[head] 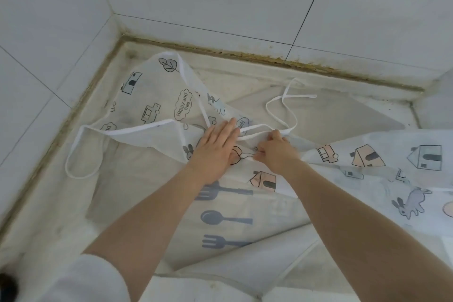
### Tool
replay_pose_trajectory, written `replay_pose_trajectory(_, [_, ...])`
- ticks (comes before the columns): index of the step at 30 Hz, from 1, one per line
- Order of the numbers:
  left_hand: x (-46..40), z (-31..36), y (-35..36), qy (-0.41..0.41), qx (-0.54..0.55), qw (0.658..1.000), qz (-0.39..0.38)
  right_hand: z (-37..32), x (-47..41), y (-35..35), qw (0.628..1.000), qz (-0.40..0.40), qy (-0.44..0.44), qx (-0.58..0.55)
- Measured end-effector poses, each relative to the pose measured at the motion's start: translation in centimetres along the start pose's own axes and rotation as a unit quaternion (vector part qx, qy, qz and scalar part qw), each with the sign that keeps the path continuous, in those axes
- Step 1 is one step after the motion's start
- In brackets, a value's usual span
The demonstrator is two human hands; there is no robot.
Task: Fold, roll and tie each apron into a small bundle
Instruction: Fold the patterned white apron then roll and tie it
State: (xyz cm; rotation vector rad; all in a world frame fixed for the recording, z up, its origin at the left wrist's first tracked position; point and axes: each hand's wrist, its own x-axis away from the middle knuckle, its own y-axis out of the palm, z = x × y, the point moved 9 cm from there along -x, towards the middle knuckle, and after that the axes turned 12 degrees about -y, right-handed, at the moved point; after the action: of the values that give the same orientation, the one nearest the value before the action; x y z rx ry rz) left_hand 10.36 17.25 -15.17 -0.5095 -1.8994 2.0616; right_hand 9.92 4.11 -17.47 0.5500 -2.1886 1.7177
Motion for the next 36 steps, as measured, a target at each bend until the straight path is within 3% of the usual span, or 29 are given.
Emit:
replay_pose_trajectory(2, [-0.5, -0.1, 1.6, -0.030, 0.059, 0.995, -0.073, -0.1, 0.2, 0.1, 1.000, 0.009, -0.011, 0.011])
replay_pose_trajectory(4, [-1.5, -1.9, -0.3, -0.093, 0.185, 0.978, -0.018, 0.0, 0.3, 0.2, 0.999, 0.010, -0.022, 0.025])
replay_pose_trajectory(6, [-2.6, -5.0, -2.6, -0.203, 0.313, 0.926, 0.056, 0.1, 0.1, 0.0, 0.999, 0.007, -0.030, 0.018])
replay_pose_trajectory(8, [-3.1, -8.1, -3.4, -0.337, 0.435, 0.831, 0.081, -0.3, -0.2, -0.2, 0.999, -0.002, -0.046, 0.008])
replay_pose_trajectory(10, [-3.9, -10.1, -2.4, -0.444, 0.522, 0.726, 0.053, -0.7, -0.6, -0.2, 0.998, -0.022, -0.059, 0.011])
replay_pose_trajectory(14, [-5.2, -11.2, -0.5, -0.557, 0.629, 0.542, -0.032, -1.3, -1.3, -0.4, 0.994, -0.053, -0.079, 0.058])
replay_pose_trajectory(16, [-6.2, -11.7, -0.6, -0.572, 0.625, 0.531, -0.024, -1.5, -1.6, -0.3, 0.990, -0.075, -0.087, 0.078])
replay_pose_trajectory(19, [-8.0, -12.7, -1.1, -0.574, 0.575, 0.584, -0.008, -1.6, -1.9, -0.1, 0.986, -0.097, -0.093, 0.098])
replay_pose_trajectory(23, [-8.0, -13.4, -1.5, -0.584, 0.544, 0.602, 0.006, -1.4, -1.9, -0.5, 0.982, -0.082, -0.107, 0.132])
replay_pose_trajectory(24, [-7.4, -13.6, -1.8, -0.595, 0.507, 0.624, -0.005, -1.5, -1.9, -0.7, 0.980, -0.068, -0.112, 0.150])
replay_pose_trajectory(25, [-7.0, -13.4, -2.3, -0.572, 0.428, 0.699, -0.016, -1.5, -1.8, -1.0, 0.980, -0.053, -0.113, 0.158])
replay_pose_trajectory(26, [-6.1, -13.6, -2.2, -0.583, 0.400, 0.707, -0.013, -1.5, -1.7, -1.2, 0.980, -0.040, -0.112, 0.160])
replay_pose_trajectory(27, [-5.5, -13.9, -1.2, -0.582, 0.425, 0.693, -0.014, -1.5, -1.7, -1.2, 0.980, -0.034, -0.112, 0.160])
replay_pose_trajectory(29, [-4.5, -14.5, 0.9, -0.613, 0.509, 0.605, -0.006, -1.4, -1.7, -1.0, 0.979, -0.032, -0.117, 0.164])
replay_pose_trajectory(30, [-3.9, -14.5, 2.2, -0.621, 0.594, 0.510, 0.017, -1.5, -1.7, -0.9, 0.978, -0.029, -0.123, 0.164])
replay_pose_trajectory(31, [-4.0, -13.8, 3.3, -0.610, 0.694, 0.382, 0.027, -1.6, -1.7, -0.9, 0.978, -0.026, -0.130, 0.162])
replay_pose_trajectory(32, [-4.0, -13.1, 3.6, -0.582, 0.753, 0.306, 0.024, -1.8, -1.7, -0.8, 0.977, -0.025, -0.139, 0.159])
replay_pose_trajectory(34, [-3.7, -12.8, 2.7, -0.570, 0.763, 0.302, 0.036, -2.2, -1.6, -0.6, 0.975, -0.030, -0.159, 0.154])
replay_pose_trajectory(36, [-3.9, -13.0, 1.9, -0.573, 0.730, 0.372, 0.011, -2.8, -1.5, -0.4, 0.971, -0.037, -0.177, 0.158])
